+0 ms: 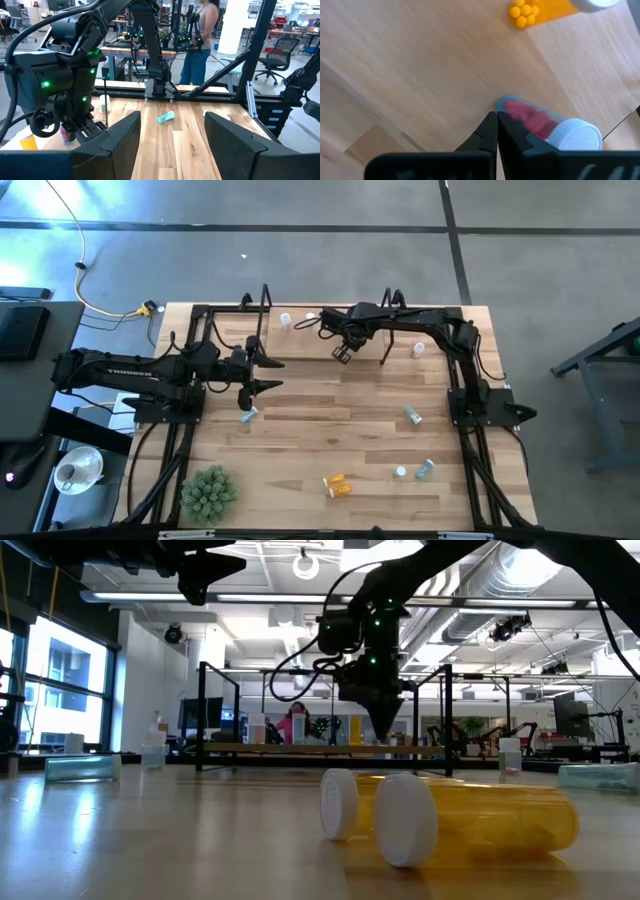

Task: Pick and place medicine bottles onto shelf by color
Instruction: Put the bottom blue pill bottle on the shelf

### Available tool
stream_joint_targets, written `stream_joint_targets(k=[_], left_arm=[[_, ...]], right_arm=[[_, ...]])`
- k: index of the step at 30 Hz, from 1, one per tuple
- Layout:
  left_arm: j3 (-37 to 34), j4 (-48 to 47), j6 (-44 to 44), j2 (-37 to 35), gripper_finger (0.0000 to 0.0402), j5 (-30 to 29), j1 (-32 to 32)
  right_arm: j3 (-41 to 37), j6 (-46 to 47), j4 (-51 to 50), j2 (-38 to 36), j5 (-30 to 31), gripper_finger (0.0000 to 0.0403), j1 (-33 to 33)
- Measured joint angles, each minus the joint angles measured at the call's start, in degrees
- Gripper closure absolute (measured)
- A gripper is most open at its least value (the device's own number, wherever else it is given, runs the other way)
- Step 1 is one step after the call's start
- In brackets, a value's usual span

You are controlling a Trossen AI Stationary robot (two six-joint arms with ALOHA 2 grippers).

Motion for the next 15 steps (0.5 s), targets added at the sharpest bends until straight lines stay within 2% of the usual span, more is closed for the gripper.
stream_joint_targets(k=[15], left_arm=[[0.0,0.0,0.0,0.0,0.0193,0.0,0.0]], right_arm=[[0.0,0.2,-2.2,0.0,-2.6,0.0403,0.6]])
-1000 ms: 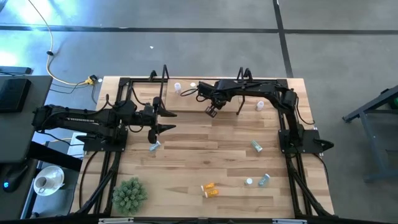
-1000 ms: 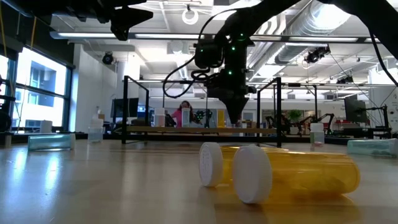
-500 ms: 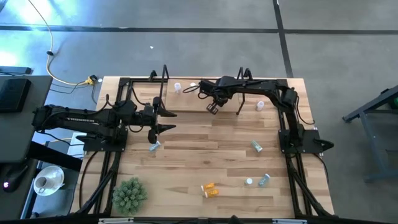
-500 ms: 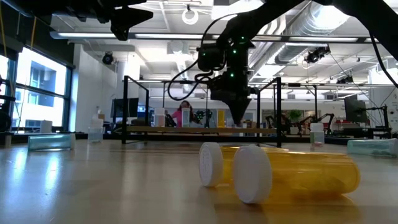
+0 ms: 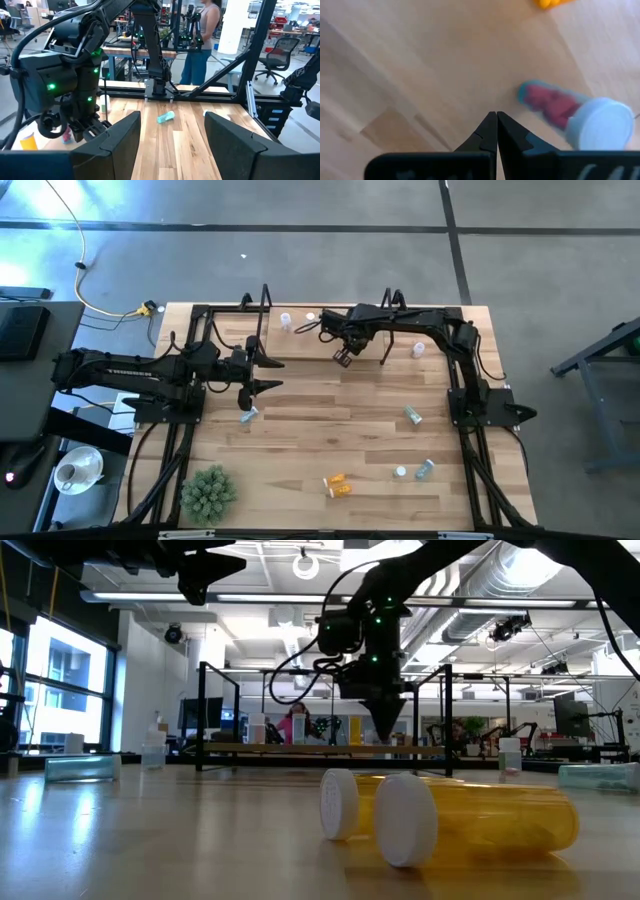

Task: Pick and place medicine bottles onto shelf by color
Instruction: Put the bottom blue pill bottle on the shelf

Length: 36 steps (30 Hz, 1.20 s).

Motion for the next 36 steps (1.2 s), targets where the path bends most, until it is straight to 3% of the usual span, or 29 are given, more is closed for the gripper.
stream_joint_targets(k=[36], left_arm=[[0.0,0.0,0.0,0.0,0.0193,0.0,0.0]], right_arm=[[0.0,1.1,0.4,0.0,3.8,0.0403,-4.2]])
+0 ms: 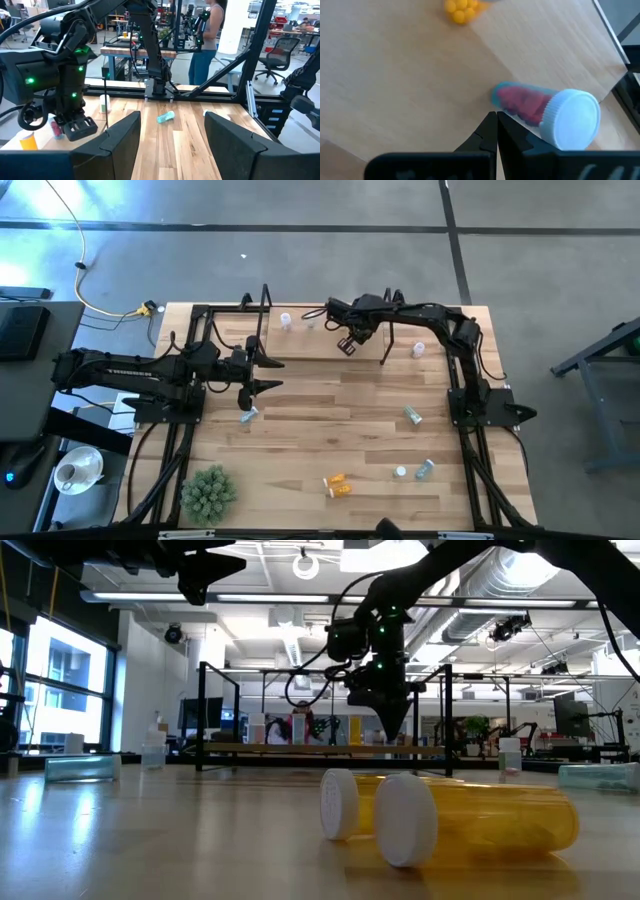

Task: Pick and place medicine bottles onto shelf by color
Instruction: Put the bottom blue pill bottle on the shelf

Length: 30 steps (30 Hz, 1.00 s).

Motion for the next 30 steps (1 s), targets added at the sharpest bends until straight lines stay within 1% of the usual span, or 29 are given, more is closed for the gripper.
stream_joint_targets(k=[7,12,16,23,28,30], left_arm=[[0.0,0.0,0.0,0.0,0.0193,0.0,0.0],[0.0,0.0,0.0,0.0,0.0193,0.0,0.0],[0.0,0.0,0.0,0.0,0.0193,0.0,0.0],[0.0,-0.2,0.0,0.0,0.0193,0.0,0.0],[0.0,-0.4,0.0,0.0,0.0193,0.0,0.0],[0.0,-0.4,0.0,0.0,0.0193,0.0,0.0]], right_arm=[[0.0,0.2,0.0,0.0,0.5,0.0403,-0.6],[0.0,0.8,-0.1,0.0,2.4,0.0403,-0.6],[0.0,0.6,-0.1,0.0,2.8,0.0403,-0.5],[0.0,-0.3,-0.5,0.0,2.2,0.0403,0.5],[0.0,-0.3,0.5,0.0,-0.1,0.0403,1.7],[0.0,-0.7,1.4,0.0,-0.2,0.0403,1.9]])
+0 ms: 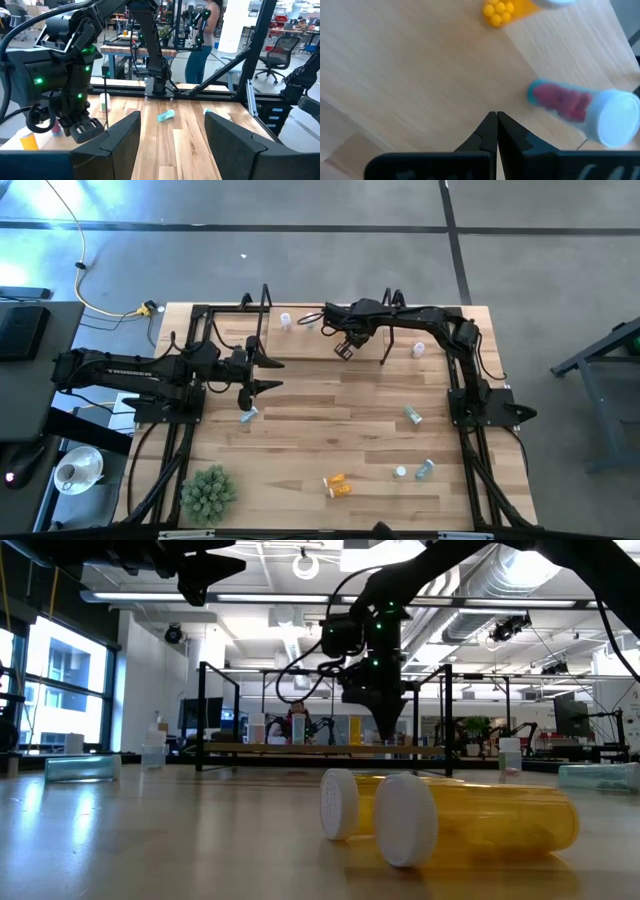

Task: Pick and place medicine bottles onto shelf by color
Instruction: Put the bottom blue pill bottle on the shelf

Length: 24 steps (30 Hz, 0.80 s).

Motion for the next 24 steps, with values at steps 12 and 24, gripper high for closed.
stream_joint_targets(k=[12,24], left_arm=[[0.0,0.0,0.0,0.0,0.0193,0.0,0.0],[0.0,-0.4,0.0,0.0,0.0193,0.0,0.0]], right_arm=[[0.0,-0.6,1.4,0.0,0.1,0.0403,-2.3],[0.0,-0.6,1.6,0.0,0.2,0.0403,-3.3]])
